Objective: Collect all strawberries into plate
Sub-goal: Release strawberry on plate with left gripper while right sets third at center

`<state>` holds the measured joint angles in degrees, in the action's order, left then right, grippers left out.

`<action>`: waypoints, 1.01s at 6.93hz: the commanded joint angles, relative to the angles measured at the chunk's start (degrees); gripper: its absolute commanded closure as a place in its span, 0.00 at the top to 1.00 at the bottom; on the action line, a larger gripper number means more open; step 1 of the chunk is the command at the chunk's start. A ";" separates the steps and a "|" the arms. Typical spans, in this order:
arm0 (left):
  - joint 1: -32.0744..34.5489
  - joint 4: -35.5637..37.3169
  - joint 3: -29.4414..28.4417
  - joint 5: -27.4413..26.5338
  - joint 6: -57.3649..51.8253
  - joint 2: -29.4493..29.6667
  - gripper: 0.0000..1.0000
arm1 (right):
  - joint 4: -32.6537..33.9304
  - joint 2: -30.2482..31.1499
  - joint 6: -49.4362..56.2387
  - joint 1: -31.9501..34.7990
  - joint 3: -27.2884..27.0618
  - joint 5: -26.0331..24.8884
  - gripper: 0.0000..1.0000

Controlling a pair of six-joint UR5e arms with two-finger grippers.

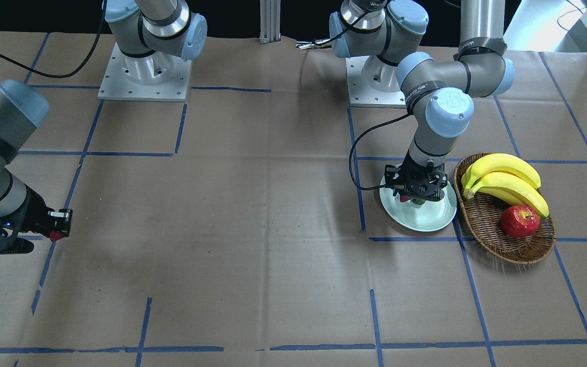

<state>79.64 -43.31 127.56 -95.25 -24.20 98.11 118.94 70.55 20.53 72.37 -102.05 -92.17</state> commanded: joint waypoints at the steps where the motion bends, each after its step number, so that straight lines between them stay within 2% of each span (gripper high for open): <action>1: -0.27 -0.46 -0.29 0.24 0.03 -1.07 0.99 | -7.05 1.08 -12.11 10.97 4.92 -0.29 0.04; 2: -0.27 -0.55 -0.29 0.41 0.11 -1.68 0.99 | -6.88 0.55 -21.23 17.82 5.62 0.41 0.04; 4: -0.36 -2.29 -0.38 5.75 0.47 -2.13 0.99 | -6.53 -2.77 -32.26 28.30 7.12 3.73 0.04; 5: -0.36 -2.74 -0.38 7.86 1.34 -3.44 0.99 | -6.27 -5.23 -38.75 32.44 8.61 5.93 0.05; 6: -0.36 -5.18 -0.38 12.58 4.48 -4.67 0.99 | -6.18 -7.60 -43.25 35.78 10.45 6.82 0.05; 7: -0.10 -5.56 -0.29 15.07 6.86 -5.64 0.99 | -6.09 -10.41 -44.60 37.30 11.60 6.92 0.05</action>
<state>79.33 -47.70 127.20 -83.96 -20.29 93.77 112.72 63.51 -20.59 106.70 -92.15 -85.95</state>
